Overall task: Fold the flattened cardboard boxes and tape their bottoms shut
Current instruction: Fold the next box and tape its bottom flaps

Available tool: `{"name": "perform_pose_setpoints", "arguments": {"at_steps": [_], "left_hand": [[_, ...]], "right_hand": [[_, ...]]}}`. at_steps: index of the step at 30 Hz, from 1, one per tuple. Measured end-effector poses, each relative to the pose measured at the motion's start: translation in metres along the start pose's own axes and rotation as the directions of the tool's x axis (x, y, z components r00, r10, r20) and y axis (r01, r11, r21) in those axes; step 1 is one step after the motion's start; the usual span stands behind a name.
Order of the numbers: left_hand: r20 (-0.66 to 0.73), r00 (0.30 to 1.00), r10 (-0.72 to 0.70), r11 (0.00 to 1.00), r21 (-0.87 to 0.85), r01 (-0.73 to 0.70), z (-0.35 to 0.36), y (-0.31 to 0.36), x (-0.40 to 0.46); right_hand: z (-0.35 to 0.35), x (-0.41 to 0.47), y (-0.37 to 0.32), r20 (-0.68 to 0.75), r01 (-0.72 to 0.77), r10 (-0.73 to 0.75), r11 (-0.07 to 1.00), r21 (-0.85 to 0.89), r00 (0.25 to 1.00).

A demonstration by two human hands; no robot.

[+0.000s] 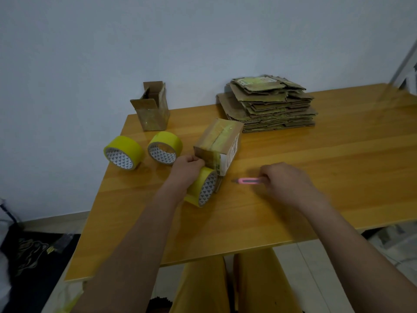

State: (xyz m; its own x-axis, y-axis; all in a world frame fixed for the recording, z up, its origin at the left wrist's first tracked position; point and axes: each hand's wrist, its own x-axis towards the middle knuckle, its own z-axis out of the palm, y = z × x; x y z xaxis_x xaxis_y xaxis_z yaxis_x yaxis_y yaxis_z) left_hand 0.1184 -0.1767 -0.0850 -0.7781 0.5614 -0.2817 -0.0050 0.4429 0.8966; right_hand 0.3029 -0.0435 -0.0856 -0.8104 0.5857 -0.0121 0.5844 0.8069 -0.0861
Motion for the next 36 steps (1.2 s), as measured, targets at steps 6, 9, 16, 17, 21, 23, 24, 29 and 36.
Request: {"name": "perform_pose_setpoints", "arguments": {"at_steps": [6, 9, 16, 17, 21, 23, 24, 29, 36], "left_hand": [[0.080, 0.996, -0.035, 0.999, -0.019, 0.037, -0.004, -0.001, -0.002], [0.153, 0.985, -0.083, 0.995, -0.033, 0.089, -0.007, 0.000, -0.005], [0.188, 0.980, -0.067, 0.996, -0.041, 0.076, -0.013, -0.006, -0.002], [0.175, 0.983, -0.057, 0.997, -0.033, 0.064, -0.014, -0.007, 0.000], [0.180, 0.983, -0.025, 0.990, 0.141, -0.001, -0.018, 0.003, 0.007], [0.225, 0.973, -0.048, 0.941, 0.338, -0.032, -0.025, 0.010, 0.009], [0.247, 0.967, -0.064, 0.904, 0.424, -0.048, -0.029, 0.011, 0.010], [0.263, 0.965, 0.007, 0.876, 0.463, -0.133, -0.059, 0.002, 0.002], [0.273, 0.948, 0.163, 0.905, 0.342, -0.254, -0.081, -0.016, -0.011]], "right_hand": [[0.020, 0.017, -0.002, -0.293, 0.037, 0.013, 0.986, 0.165, 0.956], [0.002, 0.031, -0.034, -0.595, 0.257, -0.041, 0.924, 0.282, 0.802], [0.015, 0.072, -0.068, -0.416, 0.301, -0.175, 0.917, 0.261, 0.892], [0.020, 0.074, -0.067, -0.430, 0.313, -0.178, 0.912, 0.267, 0.885], [0.028, 0.079, -0.063, -0.463, 0.353, -0.208, 0.901, 0.253, 0.862], [0.028, 0.081, -0.059, -0.457, 0.373, -0.227, 0.891, 0.260, 0.860], [0.028, 0.081, -0.057, -0.458, 0.384, -0.233, 0.884, 0.269, 0.858], [0.024, 0.085, -0.053, -0.407, 0.374, -0.258, 0.897, 0.237, 0.876], [0.034, 0.037, -0.106, -0.800, 0.531, -0.132, 0.808, 0.255, 0.586]]}}
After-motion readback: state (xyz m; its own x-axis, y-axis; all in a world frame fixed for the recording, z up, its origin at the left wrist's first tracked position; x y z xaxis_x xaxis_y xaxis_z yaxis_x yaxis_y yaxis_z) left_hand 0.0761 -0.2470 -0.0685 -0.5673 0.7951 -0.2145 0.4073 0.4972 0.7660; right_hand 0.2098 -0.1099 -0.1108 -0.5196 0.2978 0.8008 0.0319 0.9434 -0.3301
